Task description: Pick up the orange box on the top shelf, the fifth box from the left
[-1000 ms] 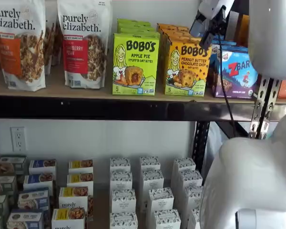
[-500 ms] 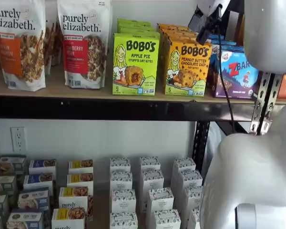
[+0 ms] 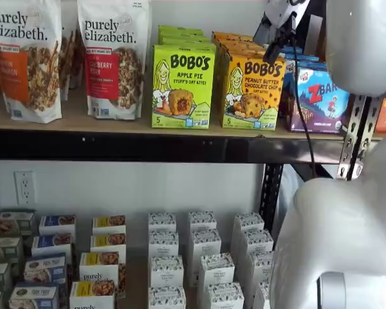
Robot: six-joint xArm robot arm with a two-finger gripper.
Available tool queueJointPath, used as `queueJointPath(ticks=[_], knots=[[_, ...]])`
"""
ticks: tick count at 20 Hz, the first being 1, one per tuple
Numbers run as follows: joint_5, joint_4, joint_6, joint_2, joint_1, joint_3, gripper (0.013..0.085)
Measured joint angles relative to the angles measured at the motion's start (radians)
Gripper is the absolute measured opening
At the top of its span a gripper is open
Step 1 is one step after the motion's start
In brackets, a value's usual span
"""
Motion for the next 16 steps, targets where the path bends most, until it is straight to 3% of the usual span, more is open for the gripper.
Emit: queueJointPath(ticks=[10, 16], knots=[[0.043, -0.039, -0.054, 0.062, -0.043, -0.051, 0.0850], [0.060, -0.065, -0.053, 0.089, -0.032, -0.069, 0.0850]])
